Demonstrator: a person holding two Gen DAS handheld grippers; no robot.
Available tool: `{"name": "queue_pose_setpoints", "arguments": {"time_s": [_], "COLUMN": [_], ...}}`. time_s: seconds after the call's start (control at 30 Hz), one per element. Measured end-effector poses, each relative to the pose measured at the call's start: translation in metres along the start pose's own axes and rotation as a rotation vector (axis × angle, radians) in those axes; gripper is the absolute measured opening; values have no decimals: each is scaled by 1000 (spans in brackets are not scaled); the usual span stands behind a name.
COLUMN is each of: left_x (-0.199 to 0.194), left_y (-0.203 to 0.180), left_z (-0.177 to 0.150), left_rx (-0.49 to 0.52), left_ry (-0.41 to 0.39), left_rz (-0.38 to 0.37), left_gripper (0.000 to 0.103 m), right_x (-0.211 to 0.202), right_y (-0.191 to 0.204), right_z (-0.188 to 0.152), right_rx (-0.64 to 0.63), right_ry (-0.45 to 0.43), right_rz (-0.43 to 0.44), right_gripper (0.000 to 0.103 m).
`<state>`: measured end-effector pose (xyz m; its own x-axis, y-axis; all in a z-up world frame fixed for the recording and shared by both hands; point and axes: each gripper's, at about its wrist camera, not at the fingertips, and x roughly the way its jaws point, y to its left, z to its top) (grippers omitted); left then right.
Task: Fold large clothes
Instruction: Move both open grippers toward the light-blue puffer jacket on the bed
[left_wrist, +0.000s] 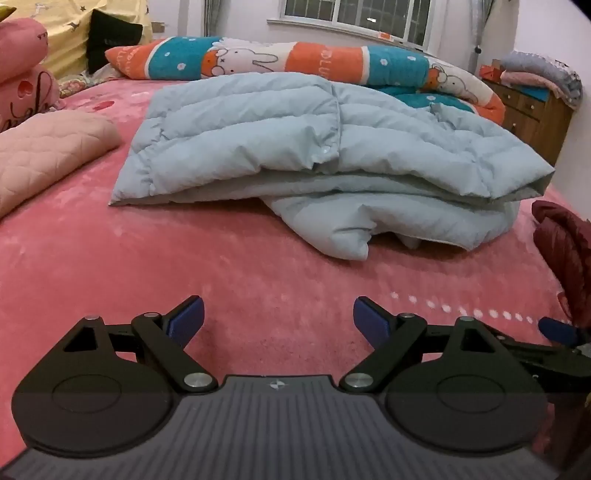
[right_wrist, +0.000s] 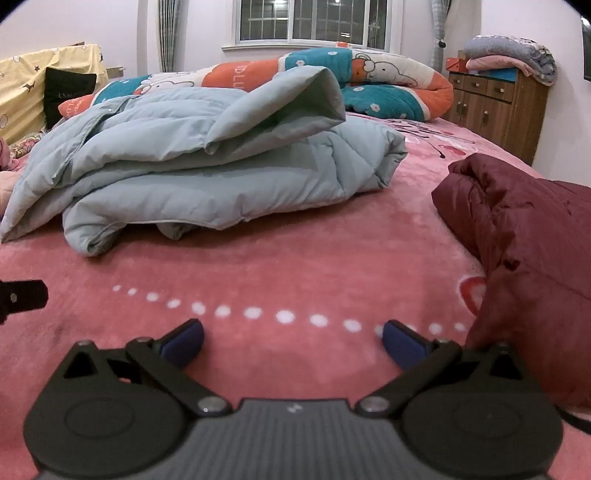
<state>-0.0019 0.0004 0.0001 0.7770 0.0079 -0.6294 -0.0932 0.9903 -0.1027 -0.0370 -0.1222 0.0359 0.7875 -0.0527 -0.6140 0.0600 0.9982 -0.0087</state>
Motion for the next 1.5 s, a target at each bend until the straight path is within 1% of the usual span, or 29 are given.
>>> {"name": "queue_pose_setpoints", "arguments": {"time_s": [0.03, 0.07, 0.13, 0.3, 0.37, 0.47, 0.57, 0.63, 0.73, 0.8, 0.9, 1.07, 1.17, 1.2, 1.33, 1.37, 1.5], "left_x": [-1, 1, 5, 0, -2, -18, -45, -61, -89, -102, -127, -179, -209, -209, -237, -242, -257], "left_y": [0, -1, -5, -7, -9, -9, -9, -8, -4, -7, -8, -6, -10, -14, -8, -11, -9], "left_z": [-1, 1, -7, -10, -5, -1, 4, 5, 8, 14, 13, 12, 11, 16, 8, 11, 9], "left_rx": [-1, 9, 17, 3, 7, -2, -6, -4, -1, 21, 46, 65, 78, 81, 77, 77, 71], "left_ry": [1, 23, 28, 10, 0, -49, -104, -133, -161, -194, -234, -317, -348, -351, -383, -388, -408], "left_rz": [1, 1, 0, 3, 13, 32, 50, 65, 87, 113, 146, 193, 216, 224, 240, 247, 263], "left_gripper": [103, 103, 103, 103, 103, 103, 103, 103, 103, 103, 103, 103, 103, 103, 103, 103, 103], "right_x": [0, 1, 1, 2, -1, -10, -22, -31, -51, -68, -96, -140, -169, -176, -206, -212, -229], "right_y": [0, 0, 0, 2, 0, -5, -6, -6, -8, -8, -7, -5, 0, 0, 1, 2, 5], "right_z": [0, 0, 0, 1, 0, 5, 4, 2, 8, 14, 23, 38, 45, 47, 54, 56, 61], "right_rx": [-1, 2, 3, -12, -5, -10, -51, -54, -40, -38, -33, -25, -41, -45, -42, -39, -38], "right_ry": [1, 1, 2, 6, 12, 15, 12, 9, -9, -47, -101, -157, -198, -209, -241, -249, -263], "right_rz": [0, 2, 2, -8, 6, 32, -12, 3, 34, 38, 44, 77, 84, 90, 103, 104, 112], "right_gripper": [103, 103, 103, 103, 103, 102, 102, 102, 102, 102, 102, 102, 102, 102, 102, 102, 102]}}
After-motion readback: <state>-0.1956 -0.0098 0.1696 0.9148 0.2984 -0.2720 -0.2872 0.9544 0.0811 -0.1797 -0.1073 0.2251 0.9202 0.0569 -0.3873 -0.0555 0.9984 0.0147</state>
